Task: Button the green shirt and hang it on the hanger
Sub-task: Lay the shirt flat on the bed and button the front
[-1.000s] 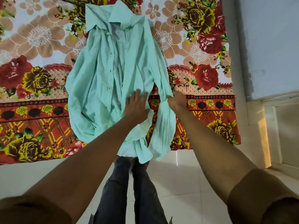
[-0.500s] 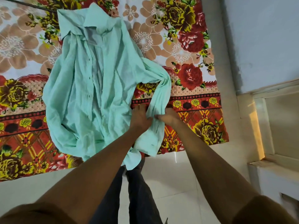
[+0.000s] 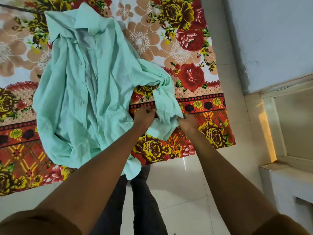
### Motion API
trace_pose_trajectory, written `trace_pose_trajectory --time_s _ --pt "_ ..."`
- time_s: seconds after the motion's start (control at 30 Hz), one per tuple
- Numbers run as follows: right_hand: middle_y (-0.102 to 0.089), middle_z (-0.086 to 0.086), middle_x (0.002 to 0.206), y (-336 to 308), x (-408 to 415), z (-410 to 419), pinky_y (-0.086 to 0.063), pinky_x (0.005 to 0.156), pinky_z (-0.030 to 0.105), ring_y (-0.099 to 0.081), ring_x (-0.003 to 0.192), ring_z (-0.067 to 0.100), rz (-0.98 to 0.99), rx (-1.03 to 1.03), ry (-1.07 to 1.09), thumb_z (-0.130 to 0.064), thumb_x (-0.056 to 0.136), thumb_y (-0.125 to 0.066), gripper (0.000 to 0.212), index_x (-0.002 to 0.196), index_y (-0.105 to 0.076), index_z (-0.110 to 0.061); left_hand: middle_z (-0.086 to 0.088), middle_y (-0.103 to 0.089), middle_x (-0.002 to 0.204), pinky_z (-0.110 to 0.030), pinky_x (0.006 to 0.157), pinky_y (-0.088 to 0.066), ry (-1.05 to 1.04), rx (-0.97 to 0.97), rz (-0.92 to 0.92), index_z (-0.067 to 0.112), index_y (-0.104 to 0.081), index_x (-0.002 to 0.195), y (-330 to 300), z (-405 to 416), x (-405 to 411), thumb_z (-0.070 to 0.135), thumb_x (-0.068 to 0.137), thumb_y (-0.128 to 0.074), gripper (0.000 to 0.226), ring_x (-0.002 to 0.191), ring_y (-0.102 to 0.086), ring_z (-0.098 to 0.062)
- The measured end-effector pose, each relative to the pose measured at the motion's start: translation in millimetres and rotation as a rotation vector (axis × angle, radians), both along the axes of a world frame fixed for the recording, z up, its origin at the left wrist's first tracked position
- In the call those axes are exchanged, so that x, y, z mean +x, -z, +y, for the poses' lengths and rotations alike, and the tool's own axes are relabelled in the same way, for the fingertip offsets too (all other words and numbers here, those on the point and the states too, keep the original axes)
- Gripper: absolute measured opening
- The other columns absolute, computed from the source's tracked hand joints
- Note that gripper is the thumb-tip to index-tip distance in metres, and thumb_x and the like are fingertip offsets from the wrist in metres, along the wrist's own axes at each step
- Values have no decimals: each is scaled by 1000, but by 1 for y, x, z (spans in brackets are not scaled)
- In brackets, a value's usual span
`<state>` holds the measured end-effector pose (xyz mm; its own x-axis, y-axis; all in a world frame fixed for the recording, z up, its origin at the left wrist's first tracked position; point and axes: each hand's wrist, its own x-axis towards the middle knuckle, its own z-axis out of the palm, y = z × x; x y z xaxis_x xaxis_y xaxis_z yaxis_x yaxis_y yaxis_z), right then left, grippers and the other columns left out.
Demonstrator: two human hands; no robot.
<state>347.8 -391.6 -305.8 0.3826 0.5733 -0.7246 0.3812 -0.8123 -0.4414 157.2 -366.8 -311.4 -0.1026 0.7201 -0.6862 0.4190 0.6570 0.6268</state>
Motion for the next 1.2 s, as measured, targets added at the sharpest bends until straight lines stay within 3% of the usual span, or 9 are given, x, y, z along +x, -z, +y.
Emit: trace_pose_trajectory --time_s 0.1,0.33,0.47,0.63,0.77,0.9,0.97,1.13,1.2 --pt "-66 19 129 -3 -15 -1 -53 96 44 -62 121 39 -339 120 -4 -21 96 -61 41 133 -56 -5 -2 -70 89 -46 75 -62 -35 110 69 11 -69 114 -2 -8 -17 32 99 -62 27 84 -71 -28" --pt "-49 14 142 -12 -72 18 -43 103 49 -45 133 34 -605 389 -96 -16 94 -58 42 136 -52 -14 -9 -67 105 -40 82 -53 -77 467 163 8 -63 110 -16 -5 -75 10 93 -63 16 97 -64 -26" --pt "-63 12 125 -8 -128 33 -49 101 46 -54 121 30 -240 665 -536 -17 99 -59 28 126 -62 -9 -14 -59 125 -42 101 -44 -153 493 360 9 -58 127 -15 -5 -117 11 89 -67 39 120 -52 -33" --pt "-72 12 112 5 -184 64 -54 91 41 -67 106 31 -82 365 -272 -39 93 -70 41 116 -62 -6 -17 -54 133 -43 105 -44 -70 333 301 10 -49 138 -1 -5 -157 17 83 -77 62 125 -51 -35" --pt "-62 8 78 18 -198 82 -40 70 32 -61 83 27 -117 196 -483 -27 92 -71 29 73 -57 -11 -18 -60 131 -34 98 -47 -133 251 161 10 -47 141 6 -4 -172 11 85 -77 64 120 -58 -32" --pt "-68 16 124 10 -184 95 -50 93 34 -64 114 30 80 285 -21 -24 101 -59 30 122 -64 -3 -7 -64 92 -27 67 -44 -182 181 104 8 -61 108 6 -5 -182 26 94 -70 24 87 -64 -28" --pt "-64 12 133 -3 -178 88 -52 101 37 -62 119 28 230 327 87 -27 103 -57 38 136 -56 -6 2 -51 75 -28 56 -39 -162 174 63 13 -52 85 2 -10 -183 32 96 -67 27 69 -54 -19" --pt "-74 0 122 -10 -164 48 -58 80 23 -72 102 16 354 -72 -477 -39 89 -79 48 130 -68 -16 3 -63 92 -20 63 -50 -107 65 -131 9 -58 105 -8 -28 -173 30 78 -89 46 79 -59 -7" --pt "-76 2 118 -10 -156 41 -60 87 29 -74 104 20 376 -95 -420 -37 85 -84 46 124 -72 -15 8 -58 87 -12 55 -44 -124 43 -148 12 -55 103 -6 -37 -170 25 78 -89 43 75 -56 -4"
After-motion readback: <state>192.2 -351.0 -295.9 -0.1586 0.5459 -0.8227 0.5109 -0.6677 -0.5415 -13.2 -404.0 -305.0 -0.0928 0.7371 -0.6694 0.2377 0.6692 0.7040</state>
